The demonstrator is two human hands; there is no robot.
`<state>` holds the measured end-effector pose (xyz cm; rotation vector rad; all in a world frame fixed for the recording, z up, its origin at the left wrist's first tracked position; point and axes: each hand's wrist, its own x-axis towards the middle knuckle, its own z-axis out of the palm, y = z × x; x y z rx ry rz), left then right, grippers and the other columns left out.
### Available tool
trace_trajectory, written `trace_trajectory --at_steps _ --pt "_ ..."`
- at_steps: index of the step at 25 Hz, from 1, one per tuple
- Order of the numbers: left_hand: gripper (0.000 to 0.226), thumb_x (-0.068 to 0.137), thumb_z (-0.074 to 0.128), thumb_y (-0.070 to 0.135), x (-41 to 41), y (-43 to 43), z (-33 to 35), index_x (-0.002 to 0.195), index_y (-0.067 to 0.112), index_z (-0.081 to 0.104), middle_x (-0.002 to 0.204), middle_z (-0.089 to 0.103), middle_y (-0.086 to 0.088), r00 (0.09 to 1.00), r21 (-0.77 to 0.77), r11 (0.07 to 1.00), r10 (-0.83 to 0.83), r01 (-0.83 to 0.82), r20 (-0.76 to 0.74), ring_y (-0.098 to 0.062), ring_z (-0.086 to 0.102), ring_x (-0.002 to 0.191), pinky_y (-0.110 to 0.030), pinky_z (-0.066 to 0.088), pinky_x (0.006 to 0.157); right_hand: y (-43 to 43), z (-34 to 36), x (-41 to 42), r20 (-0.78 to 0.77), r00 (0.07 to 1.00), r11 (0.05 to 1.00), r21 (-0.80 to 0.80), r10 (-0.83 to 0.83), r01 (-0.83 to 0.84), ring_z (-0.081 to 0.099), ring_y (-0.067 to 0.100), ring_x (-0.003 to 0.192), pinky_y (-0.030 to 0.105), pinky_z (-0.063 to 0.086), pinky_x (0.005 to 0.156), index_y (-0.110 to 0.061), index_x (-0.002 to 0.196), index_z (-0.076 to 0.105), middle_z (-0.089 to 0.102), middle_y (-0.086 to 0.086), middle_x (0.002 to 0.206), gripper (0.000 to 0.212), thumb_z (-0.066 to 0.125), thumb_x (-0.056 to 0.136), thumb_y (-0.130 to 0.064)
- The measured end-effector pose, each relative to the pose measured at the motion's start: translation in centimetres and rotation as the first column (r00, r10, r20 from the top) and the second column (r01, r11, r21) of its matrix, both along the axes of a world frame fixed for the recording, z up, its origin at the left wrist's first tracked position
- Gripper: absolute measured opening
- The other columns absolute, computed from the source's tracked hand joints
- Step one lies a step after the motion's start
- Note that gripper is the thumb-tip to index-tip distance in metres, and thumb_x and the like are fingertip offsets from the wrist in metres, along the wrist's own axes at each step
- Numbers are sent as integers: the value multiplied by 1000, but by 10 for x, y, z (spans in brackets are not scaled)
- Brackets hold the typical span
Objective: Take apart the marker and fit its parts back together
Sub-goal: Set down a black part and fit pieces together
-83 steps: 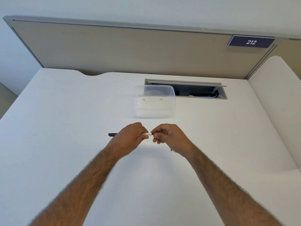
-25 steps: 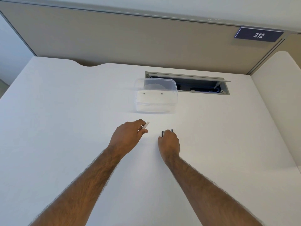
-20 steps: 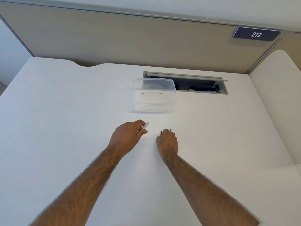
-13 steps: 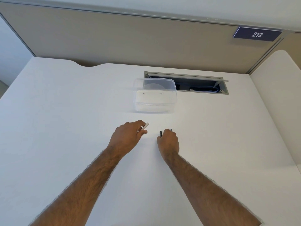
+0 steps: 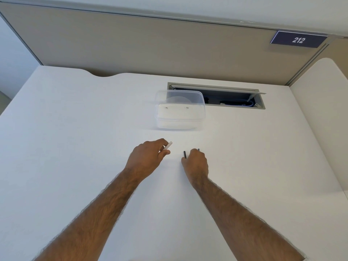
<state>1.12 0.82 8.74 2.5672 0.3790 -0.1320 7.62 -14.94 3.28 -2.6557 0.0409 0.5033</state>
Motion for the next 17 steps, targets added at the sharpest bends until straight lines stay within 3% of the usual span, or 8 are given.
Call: trace_trajectory --at_steps 13,17 --pt "16 99 55 44 1 1 -3 111 35 60 104 73 17 1000 -8 1000 1 -1 0 -15 65 86 -30 47 67 1 5 1 -13 1000 1000 -11 2 -2 67 31 90 33 52 70 -7 95 63 69 9 98 22 63 87 -28" --pt "16 99 55 46 1 2 -4 111 37 61 104 73 18 1000 2 1000 3 -3 11 -14 66 87 -31 51 71 2 9 -1 -1 1000 1000 26 -14 14 65 28 79 32 51 65 -13 80 56 61 2 78 26 64 86 -36"
